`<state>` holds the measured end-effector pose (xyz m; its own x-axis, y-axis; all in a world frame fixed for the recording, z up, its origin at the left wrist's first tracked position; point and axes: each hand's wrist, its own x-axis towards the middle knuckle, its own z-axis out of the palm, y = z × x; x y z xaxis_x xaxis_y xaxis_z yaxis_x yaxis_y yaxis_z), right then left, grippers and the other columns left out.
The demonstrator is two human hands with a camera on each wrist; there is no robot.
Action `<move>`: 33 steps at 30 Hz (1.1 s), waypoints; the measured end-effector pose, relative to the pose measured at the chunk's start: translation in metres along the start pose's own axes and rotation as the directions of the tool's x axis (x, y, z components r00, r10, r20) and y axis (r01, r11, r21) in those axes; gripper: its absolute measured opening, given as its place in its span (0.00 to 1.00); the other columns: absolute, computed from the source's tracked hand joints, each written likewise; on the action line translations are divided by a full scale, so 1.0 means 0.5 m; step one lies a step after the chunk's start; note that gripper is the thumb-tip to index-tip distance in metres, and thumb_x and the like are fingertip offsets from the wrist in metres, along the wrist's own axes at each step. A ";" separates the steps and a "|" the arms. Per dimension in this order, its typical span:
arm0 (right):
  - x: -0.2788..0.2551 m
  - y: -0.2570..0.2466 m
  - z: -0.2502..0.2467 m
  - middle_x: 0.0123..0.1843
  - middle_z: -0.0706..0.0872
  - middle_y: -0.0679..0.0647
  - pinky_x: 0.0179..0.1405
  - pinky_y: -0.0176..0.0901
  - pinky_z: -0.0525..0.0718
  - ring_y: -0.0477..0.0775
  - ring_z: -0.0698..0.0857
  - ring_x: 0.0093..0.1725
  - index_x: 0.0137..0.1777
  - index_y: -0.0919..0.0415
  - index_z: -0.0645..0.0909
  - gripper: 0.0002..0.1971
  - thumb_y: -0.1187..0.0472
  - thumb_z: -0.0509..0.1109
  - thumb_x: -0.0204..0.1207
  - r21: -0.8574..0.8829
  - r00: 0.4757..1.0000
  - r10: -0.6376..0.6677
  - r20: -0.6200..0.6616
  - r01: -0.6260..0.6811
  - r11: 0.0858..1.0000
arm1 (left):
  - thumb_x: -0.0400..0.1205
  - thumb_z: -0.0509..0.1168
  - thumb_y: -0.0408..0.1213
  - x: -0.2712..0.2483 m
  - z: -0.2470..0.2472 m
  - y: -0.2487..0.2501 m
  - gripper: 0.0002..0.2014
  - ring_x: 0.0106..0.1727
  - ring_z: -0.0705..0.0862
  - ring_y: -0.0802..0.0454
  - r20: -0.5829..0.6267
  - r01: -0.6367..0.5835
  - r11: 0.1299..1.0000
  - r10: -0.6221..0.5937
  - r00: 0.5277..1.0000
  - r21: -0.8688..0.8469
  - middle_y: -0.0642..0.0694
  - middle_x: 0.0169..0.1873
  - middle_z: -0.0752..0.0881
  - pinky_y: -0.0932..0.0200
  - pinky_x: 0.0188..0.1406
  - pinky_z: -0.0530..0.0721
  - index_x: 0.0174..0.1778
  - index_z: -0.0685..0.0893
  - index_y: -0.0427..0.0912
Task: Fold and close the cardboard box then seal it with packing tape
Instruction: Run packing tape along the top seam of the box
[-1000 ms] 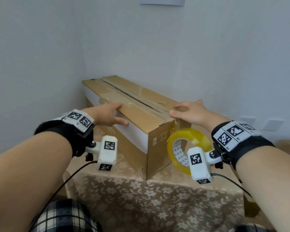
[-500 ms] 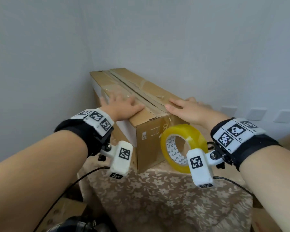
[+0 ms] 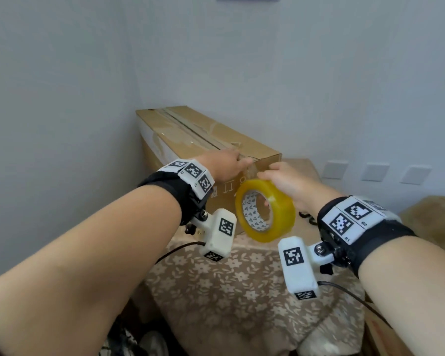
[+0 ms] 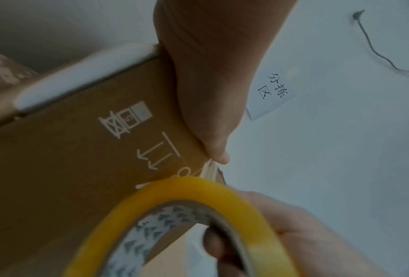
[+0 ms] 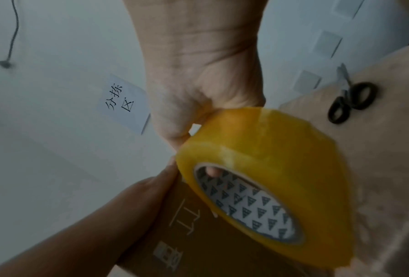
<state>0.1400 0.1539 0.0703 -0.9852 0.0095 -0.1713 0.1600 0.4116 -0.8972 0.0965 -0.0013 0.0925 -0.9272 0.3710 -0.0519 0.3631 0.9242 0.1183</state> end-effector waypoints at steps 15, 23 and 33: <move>0.016 0.073 0.024 0.40 0.79 0.70 0.39 0.45 0.75 0.57 0.78 0.36 0.45 0.66 0.80 0.18 0.49 0.62 0.82 -0.062 0.999 -0.031 0.019 0.032 0.998 | 0.85 0.49 0.58 0.010 0.013 0.006 0.27 0.44 0.83 0.45 -0.171 -0.005 0.963 0.053 0.984 0.268 0.41 0.48 0.86 0.50 0.43 0.82 0.58 0.79 0.37; 0.017 0.102 0.025 0.42 0.79 0.50 0.33 0.40 0.73 0.50 0.78 0.40 0.54 0.56 0.74 0.11 0.49 0.58 0.85 -0.173 0.989 -0.137 -0.060 0.125 0.977 | 0.84 0.54 0.57 0.001 0.028 0.036 0.23 0.37 0.77 0.47 -0.228 0.048 0.882 0.068 0.971 0.469 0.46 0.39 0.78 0.52 0.31 0.75 0.50 0.80 0.37; 0.033 0.136 0.049 0.38 0.77 0.53 0.34 0.44 0.71 0.52 0.77 0.37 0.48 0.58 0.74 0.15 0.47 0.56 0.85 -0.176 0.988 -0.130 -0.086 0.113 0.978 | 0.83 0.56 0.58 0.005 0.049 0.041 0.27 0.49 0.85 0.42 -0.259 0.024 0.839 0.140 0.956 0.543 0.41 0.55 0.83 0.52 0.31 0.76 0.62 0.75 0.35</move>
<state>0.1361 0.1599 -0.0033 -0.9993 0.0341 -0.0177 0.0339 0.5636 -0.8254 0.1040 0.0207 0.0704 -0.8588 0.4608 0.2238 0.3325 0.8337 -0.4408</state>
